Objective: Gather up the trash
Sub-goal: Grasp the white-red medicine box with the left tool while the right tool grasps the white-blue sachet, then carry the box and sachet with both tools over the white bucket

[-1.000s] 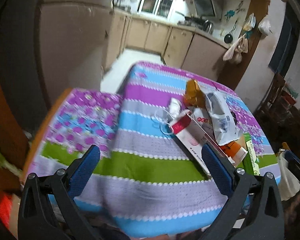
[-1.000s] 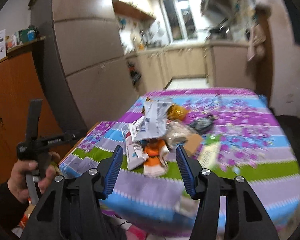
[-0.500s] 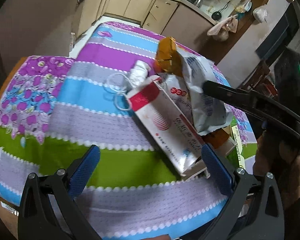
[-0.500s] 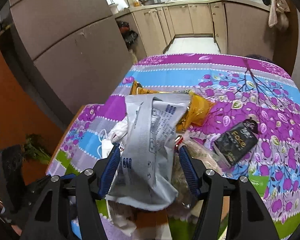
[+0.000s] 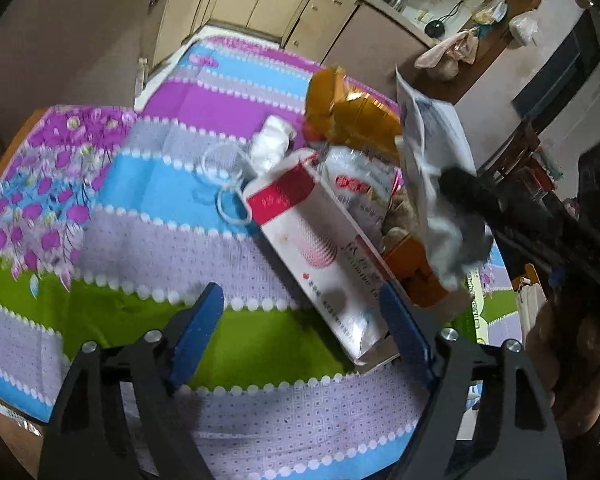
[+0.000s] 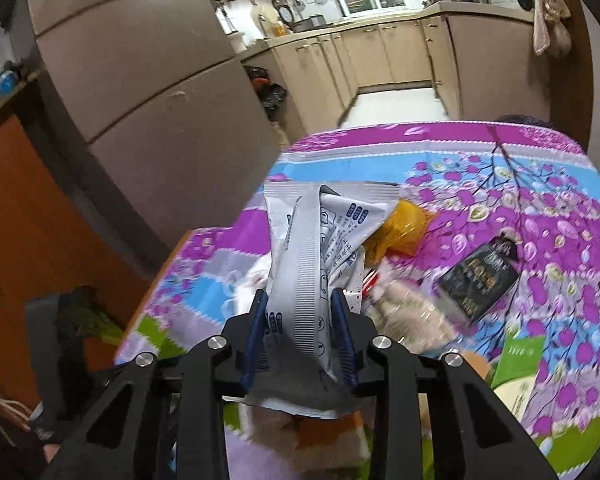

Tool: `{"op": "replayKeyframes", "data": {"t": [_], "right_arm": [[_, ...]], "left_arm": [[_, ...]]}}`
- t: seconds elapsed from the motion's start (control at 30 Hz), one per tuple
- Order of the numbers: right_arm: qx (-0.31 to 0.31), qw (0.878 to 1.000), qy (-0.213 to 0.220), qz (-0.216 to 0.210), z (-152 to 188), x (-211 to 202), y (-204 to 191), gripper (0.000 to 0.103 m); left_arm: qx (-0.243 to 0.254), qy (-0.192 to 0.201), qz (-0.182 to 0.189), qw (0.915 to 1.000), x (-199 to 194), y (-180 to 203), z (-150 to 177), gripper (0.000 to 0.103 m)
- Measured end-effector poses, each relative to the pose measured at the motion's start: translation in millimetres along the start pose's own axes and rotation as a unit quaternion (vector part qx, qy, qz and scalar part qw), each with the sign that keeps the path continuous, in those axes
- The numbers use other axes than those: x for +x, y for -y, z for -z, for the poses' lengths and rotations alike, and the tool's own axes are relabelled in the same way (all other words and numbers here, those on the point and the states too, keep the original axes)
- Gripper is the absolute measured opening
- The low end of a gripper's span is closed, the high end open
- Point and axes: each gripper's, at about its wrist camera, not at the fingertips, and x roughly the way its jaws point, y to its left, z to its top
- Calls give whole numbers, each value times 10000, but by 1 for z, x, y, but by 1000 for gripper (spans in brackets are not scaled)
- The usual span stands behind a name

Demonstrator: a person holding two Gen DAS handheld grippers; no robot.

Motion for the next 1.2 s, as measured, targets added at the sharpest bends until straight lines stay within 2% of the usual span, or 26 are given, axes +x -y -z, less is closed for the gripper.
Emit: {"op": "replayKeyframes", "data": {"t": [0.1, 0.23, 0.37, 0.5, 0.57, 0.8, 0.87, 0.93, 1.2], "right_arm": [[-336, 9991, 99, 225, 8, -10, -10, 33], [-430, 9984, 255, 272, 13, -26, -11, 32], [-460, 9970, 400, 479, 17, -39, -8, 32], [-383, 9972, 413, 483, 22, -45, -2, 32], [-365, 9974, 394, 471, 24, -45, 0, 32], [-275, 9979, 389, 438, 33, -44, 9, 32], [-230, 9980, 409, 432, 36, -44, 11, 32], [-187, 9980, 427, 428, 38, -44, 12, 32], [-152, 9964, 642, 539, 52, -50, 7, 32]], "left_arm": [[141, 79, 34, 9999, -6, 3, -7, 77], [124, 166, -79, 9998, -9, 1, -12, 77], [-107, -229, 182, 9995, 0, -4, -7, 77], [-186, -409, 52, 9990, 9, 5, -6, 78], [-275, -358, -31, 9990, 11, 10, -12, 84], [-422, -330, -485, 9974, 26, 19, -19, 86], [-433, -275, -527, 9973, 28, 20, -20, 74], [-383, -265, -576, 9972, 29, 25, -20, 56], [-335, 104, -752, 9966, 21, 22, -11, 43]]}}
